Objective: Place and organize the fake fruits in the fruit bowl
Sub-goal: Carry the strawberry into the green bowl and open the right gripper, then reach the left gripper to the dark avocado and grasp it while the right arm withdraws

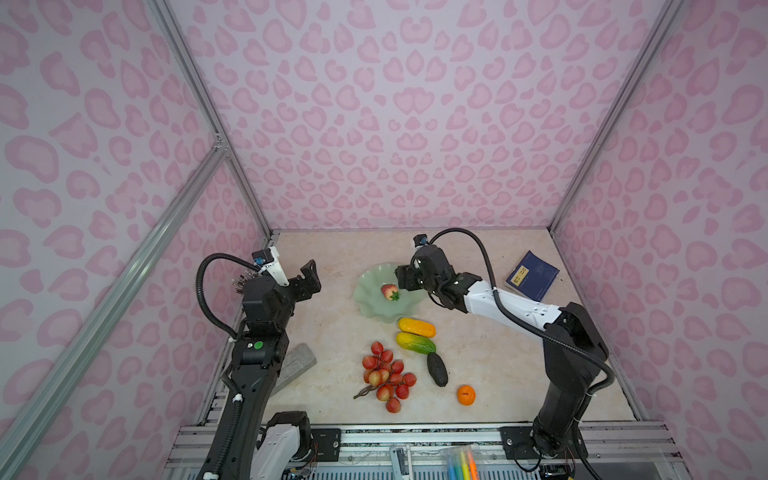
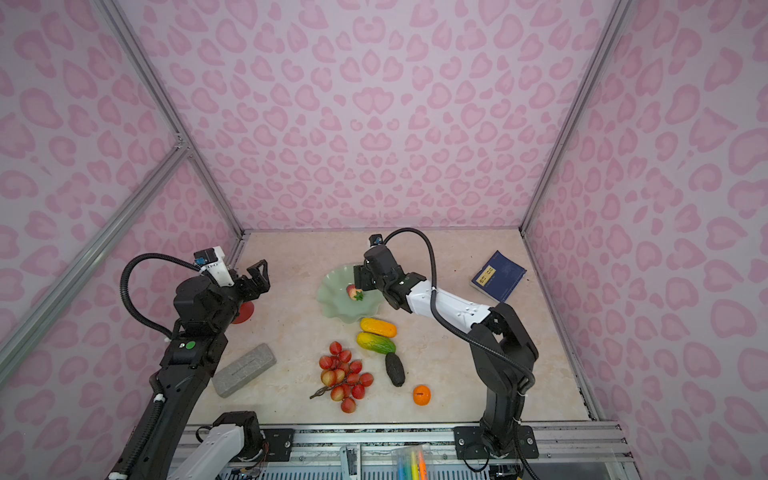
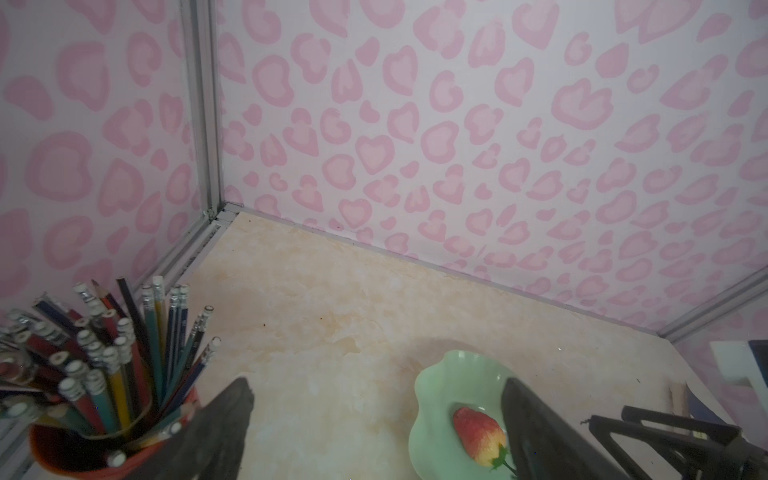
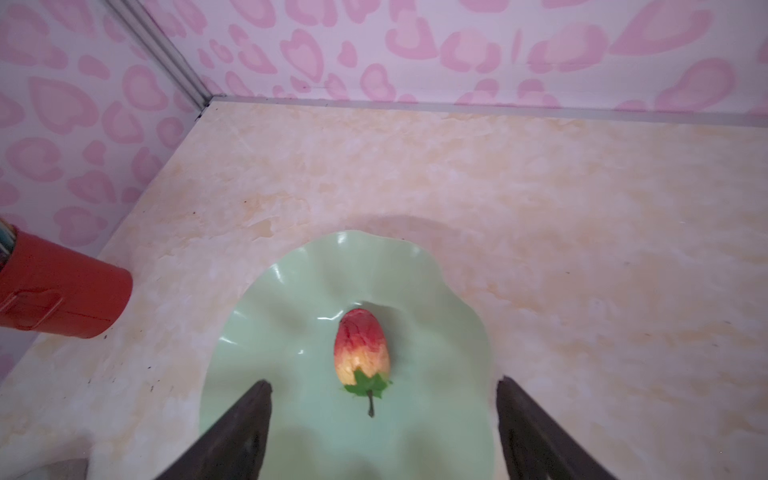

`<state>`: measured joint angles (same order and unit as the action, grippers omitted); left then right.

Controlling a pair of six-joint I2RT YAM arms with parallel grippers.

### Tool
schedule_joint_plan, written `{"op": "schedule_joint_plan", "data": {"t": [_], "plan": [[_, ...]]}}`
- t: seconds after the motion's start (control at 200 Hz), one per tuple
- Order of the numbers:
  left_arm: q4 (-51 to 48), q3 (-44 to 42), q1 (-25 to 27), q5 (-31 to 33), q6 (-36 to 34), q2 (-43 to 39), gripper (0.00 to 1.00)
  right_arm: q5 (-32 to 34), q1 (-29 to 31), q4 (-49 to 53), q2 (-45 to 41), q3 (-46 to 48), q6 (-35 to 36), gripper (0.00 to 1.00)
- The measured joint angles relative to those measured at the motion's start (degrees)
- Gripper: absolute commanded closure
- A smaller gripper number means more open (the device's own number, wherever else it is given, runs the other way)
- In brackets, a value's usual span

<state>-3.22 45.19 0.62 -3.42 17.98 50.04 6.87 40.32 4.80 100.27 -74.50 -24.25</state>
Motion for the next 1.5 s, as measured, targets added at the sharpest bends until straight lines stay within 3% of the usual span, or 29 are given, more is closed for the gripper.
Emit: {"op": "schedule_joint_plan", "data": {"t": [0.175, 0.235, 0.54, 0.65, 0.945, 1.335, 1.5], "plan": [[-3.41, 4.96, 7.89, -2.97, 1.16, 6.43, 0.11, 3.26, -4.68, -2.05, -11.54, 14.80, -2.95, 0.11], [-4.46, 5.46, 11.54, -3.80, 2.56, 8.76, 0.11, 3.67, -6.45, -2.14, -14.86, 19.15, -4.59, 0.05], [-11.10, 6.16, 39.06, -3.50, 13.09, 21.00, 0.10, 4.52, -12.63, -6.27, -27.98, 35.06, -8.28, 0.03], [-13.46, 8.00, 45.55, -2.23, 16.20, 24.72, 0.10, 4.48, -15.21, -6.69, -29.62, 36.04, -9.25, 0.03], [-17.66, 13.14, 54.64, -1.36, 22.64, 37.03, 0.08, 3.98, -18.32, -5.05, -32.74, 38.14, -9.35, 0.02], [-17.84, 15.28, 56.54, -5.38, 24.44, 47.12, 0.08, 4.04, -20.13, -4.11, -38.36, 42.36, -9.66, 0.02], [-17.64, 16.83, 57.09, -7.39, 24.37, 51.10, 0.19, 4.04, -20.48, -4.26, -38.77, 43.39, -10.29, 0.02]]}}
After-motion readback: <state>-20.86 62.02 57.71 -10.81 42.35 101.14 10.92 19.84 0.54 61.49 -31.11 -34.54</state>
